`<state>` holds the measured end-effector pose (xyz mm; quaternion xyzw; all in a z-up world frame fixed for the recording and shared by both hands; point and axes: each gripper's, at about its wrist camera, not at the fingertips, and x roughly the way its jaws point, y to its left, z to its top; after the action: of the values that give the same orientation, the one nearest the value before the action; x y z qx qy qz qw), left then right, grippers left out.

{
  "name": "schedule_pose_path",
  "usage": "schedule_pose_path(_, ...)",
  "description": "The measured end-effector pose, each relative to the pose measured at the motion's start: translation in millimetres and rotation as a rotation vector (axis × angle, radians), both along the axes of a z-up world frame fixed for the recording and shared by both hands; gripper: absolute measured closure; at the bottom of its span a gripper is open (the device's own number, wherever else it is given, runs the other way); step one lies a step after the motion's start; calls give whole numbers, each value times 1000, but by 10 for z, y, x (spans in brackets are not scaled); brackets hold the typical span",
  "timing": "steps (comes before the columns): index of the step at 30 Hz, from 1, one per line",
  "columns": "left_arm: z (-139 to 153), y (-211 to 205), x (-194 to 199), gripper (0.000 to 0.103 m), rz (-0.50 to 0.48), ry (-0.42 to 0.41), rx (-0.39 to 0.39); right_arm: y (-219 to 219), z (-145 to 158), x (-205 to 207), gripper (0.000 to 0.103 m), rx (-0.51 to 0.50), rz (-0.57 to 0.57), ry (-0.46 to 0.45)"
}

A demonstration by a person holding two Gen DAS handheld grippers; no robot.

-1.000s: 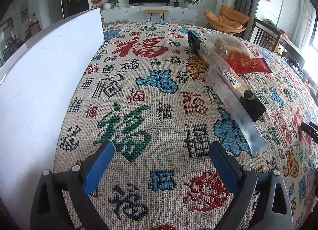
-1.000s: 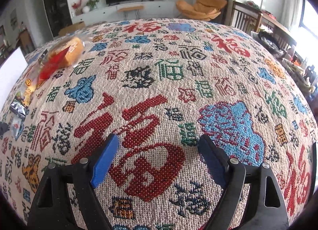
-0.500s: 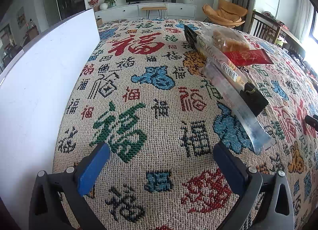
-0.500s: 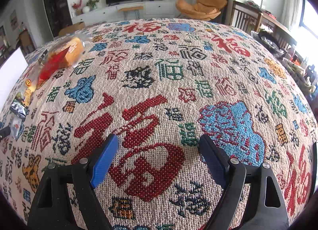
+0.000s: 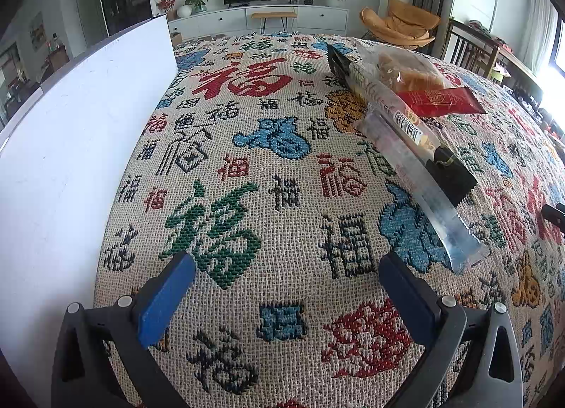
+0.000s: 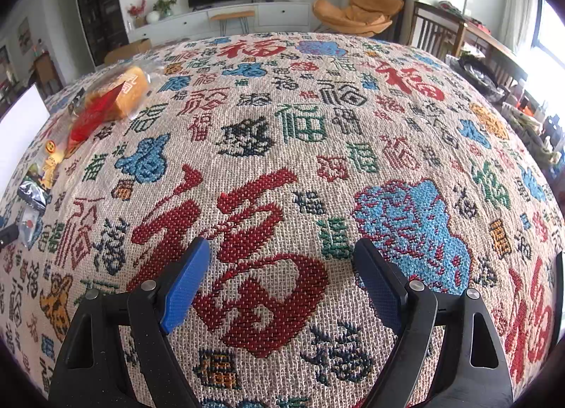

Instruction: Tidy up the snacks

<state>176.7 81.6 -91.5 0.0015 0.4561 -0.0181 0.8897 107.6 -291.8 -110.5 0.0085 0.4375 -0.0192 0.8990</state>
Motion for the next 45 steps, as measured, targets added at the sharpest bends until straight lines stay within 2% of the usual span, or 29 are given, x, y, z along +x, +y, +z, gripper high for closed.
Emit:
schedule_pose_path(36,-1,-10,6,0,1,0,-1,-3,-1,7,17,2,0,0)
schedule_pose_path(39,27,6,-17,0,0,6,-28,-2,-2,8,16,2,0,0)
schedule_pose_path(43,164,-127,-164,0,-46,-20,-174,4,1,-13,16,3,0,0)
schedule_pose_path(45,210,-290,-157,0,-92,-28,-179,2,0,-9,16,4,1,0)
